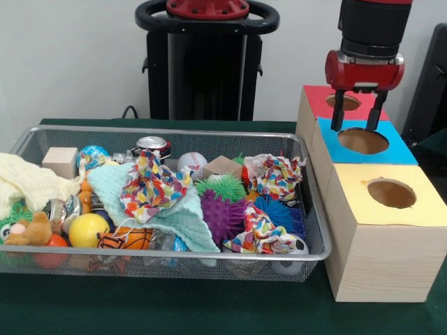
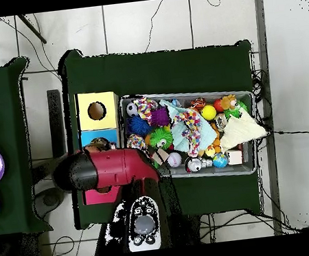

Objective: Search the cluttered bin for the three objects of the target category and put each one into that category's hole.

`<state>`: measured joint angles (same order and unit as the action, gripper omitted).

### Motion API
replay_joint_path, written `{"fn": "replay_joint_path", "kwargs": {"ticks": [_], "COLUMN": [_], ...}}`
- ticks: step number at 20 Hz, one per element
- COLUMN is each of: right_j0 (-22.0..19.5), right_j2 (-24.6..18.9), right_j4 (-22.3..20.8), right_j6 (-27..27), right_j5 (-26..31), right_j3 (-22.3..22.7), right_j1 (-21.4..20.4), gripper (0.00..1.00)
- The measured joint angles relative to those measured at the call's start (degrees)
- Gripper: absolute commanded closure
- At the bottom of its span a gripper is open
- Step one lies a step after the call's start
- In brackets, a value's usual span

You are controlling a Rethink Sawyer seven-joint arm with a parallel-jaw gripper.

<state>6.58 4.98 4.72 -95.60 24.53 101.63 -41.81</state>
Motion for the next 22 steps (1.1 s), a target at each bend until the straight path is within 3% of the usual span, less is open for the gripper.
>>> {"fn": "replay_joint_path", "kwargs": {"ticks": [6,14,18,22], "right_j0": [-3.5,-21.9,-30.6,-36.0], "right_j2": [-1.0,-7.3,-9.2,-10.1], "right_j4": [-0.1,-2.6,-7.1,-11.3], "right_j6": [0.0,0.0,0.0,0.0], "right_j5": [0.0,0.0,0.0,0.0], "right_j3": [0.2,0.2,0.1,0.0], "right_j1": [-1.8,-2.8,-1.9,-1.0], "gripper": [0.0,0.0,0.0,0.0]}}
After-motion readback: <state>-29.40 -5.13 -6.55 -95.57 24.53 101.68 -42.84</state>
